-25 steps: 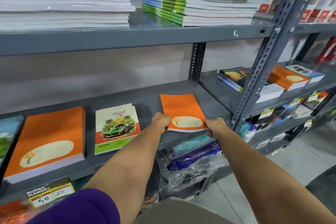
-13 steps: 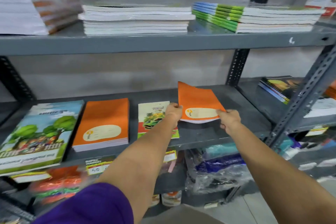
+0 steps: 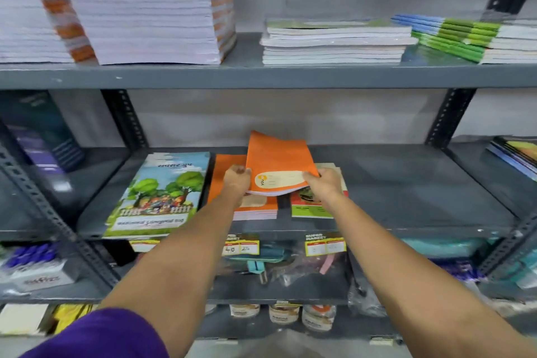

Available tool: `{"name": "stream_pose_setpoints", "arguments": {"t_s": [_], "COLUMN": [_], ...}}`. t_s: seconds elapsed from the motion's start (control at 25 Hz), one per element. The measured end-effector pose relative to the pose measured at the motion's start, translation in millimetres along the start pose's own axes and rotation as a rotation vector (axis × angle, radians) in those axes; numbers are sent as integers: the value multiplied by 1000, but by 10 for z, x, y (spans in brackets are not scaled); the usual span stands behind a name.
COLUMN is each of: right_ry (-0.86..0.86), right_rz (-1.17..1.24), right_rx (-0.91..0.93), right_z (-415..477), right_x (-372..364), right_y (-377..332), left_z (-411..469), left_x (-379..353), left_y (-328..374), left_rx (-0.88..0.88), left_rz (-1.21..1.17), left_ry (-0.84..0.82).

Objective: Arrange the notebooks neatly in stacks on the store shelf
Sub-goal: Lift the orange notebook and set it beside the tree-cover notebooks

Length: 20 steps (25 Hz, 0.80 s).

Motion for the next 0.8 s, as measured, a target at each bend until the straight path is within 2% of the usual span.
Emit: {"name": "stream_pose_setpoints", "arguments": {"t_s": [0.16, 0.28, 0.44, 0.6, 0.8], "right_ry": [-40, -75, -111, -122, -206], "right_rz": [-138, -300, -490, -600, -668], "right_rx": [92, 157, 225, 274, 392], "right_z": [-263, -392, -496, -511, -397], "right_x": [-462, -671, -788, -806, -747], "right_y": [-184, -198, -130, -106, -195], "left_z": [285, 394, 448, 459, 542], "left_x": [510, 709, 819, 869, 910], "left_y": [-107, -230, -330, -359, -348], "left_rx": [-112, -151, -263, -384, -453], "left_rz": [193, 294, 558, 721, 761], "left_ry": [63, 9, -33, -48, -261]}}
Point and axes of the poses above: each hand's wrist, its own z-axis towards the middle knuckle, its own x-axis out of the back of the hand, y = z × x, the point moved 4 cm from there along z, towards the middle knuckle, and after that the axes turned 14 degrees about y, right-handed, at the moved point
